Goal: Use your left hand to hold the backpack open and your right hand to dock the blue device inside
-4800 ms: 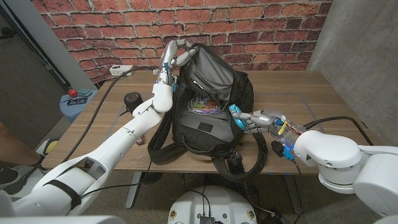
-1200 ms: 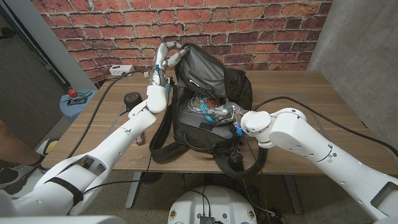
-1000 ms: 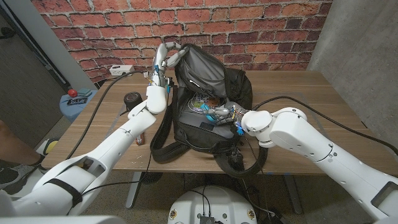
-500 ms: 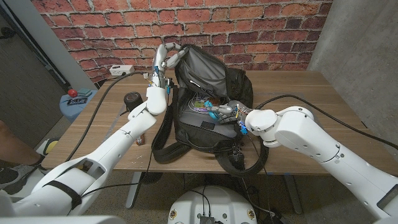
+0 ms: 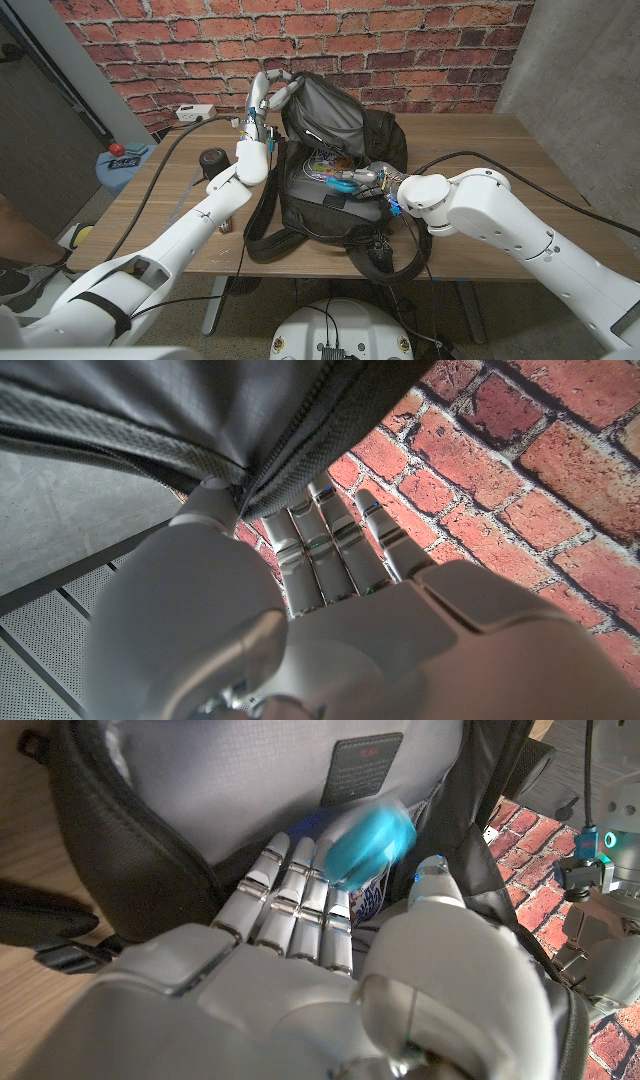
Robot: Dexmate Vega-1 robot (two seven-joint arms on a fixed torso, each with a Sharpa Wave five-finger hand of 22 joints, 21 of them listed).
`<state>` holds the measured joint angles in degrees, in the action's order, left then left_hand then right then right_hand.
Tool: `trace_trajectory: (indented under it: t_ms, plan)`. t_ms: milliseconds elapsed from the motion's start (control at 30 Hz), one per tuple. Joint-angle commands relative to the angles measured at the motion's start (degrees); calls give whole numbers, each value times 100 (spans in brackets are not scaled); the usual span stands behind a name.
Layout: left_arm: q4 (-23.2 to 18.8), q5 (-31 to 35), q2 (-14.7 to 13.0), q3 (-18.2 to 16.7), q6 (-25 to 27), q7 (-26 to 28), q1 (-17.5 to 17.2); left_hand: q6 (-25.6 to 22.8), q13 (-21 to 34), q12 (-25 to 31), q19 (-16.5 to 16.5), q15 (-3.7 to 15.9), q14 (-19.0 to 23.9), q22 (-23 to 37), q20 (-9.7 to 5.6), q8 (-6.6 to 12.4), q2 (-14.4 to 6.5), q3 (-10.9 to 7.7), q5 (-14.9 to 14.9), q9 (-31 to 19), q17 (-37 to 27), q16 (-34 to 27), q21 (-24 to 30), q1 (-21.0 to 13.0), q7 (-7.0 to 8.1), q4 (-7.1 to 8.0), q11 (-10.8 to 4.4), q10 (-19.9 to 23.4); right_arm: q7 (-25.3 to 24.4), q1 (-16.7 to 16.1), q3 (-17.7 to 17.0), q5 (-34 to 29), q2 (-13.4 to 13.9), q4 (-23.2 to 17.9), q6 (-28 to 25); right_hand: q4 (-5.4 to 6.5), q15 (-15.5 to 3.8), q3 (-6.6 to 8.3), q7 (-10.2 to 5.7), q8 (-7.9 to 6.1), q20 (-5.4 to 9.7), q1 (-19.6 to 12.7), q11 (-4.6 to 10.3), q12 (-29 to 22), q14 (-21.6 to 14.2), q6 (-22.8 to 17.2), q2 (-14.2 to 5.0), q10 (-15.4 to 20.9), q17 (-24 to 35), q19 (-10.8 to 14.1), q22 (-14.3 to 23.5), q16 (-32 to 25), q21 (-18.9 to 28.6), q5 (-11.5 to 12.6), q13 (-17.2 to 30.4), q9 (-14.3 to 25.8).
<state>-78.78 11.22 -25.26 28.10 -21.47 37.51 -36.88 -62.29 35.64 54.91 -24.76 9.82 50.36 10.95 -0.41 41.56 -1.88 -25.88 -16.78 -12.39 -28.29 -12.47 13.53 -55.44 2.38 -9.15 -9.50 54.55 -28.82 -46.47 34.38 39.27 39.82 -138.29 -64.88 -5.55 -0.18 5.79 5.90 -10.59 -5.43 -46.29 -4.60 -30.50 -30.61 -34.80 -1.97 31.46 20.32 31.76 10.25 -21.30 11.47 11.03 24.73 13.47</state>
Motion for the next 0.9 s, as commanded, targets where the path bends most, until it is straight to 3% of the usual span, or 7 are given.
trace_trajectory:
  t_ms: [33, 367, 900]
  plan:
    - [-51, 27, 20, 15, 54, 14, -32, -7, 21, 55, 9, 15, -18, 14, -21, 22, -76, 26, -31, -23, -25, 16, -24, -10, -44, 13, -21, 5, 23, -13, -77, 137, 34, -59, -81, -2, 14, -65, 49, -16, -10, 54, -11, 31, 56, 67, 55, -79, -4, -65, 33, 44, -1, 68, 30, 14]
    - [-191, 62, 10, 22, 147, 11, -90, -10, 19, 61, 7, 15, -4, 14, -21, 22, -63, 24, -30, -17, -15, 18, -22, -16, -34, 4, -33, 12, -125, -204, -283, 241, 135, -300, -133, 18, 35, -89, 75, -53, -36, 91, -49, 41, 49, 104, 46, -84, -11, -81, 34, 75, 12, 132, 48, 16]
    - [-393, 75, -26, 24, 190, -65, -193, 2, 11, 57, 9, 11, -17, 14, -25, 34, -75, 28, -26, -36, -19, 23, -22, -6, -31, 16, -40, -8, -469, -645, -892, 668, 266, -950, -482, 34, 44, -69, 81, -112, -46, 87, -55, 27, -26, 43, -54, -16, -16, -38, 35, 91, 47, 200, 70, -2]
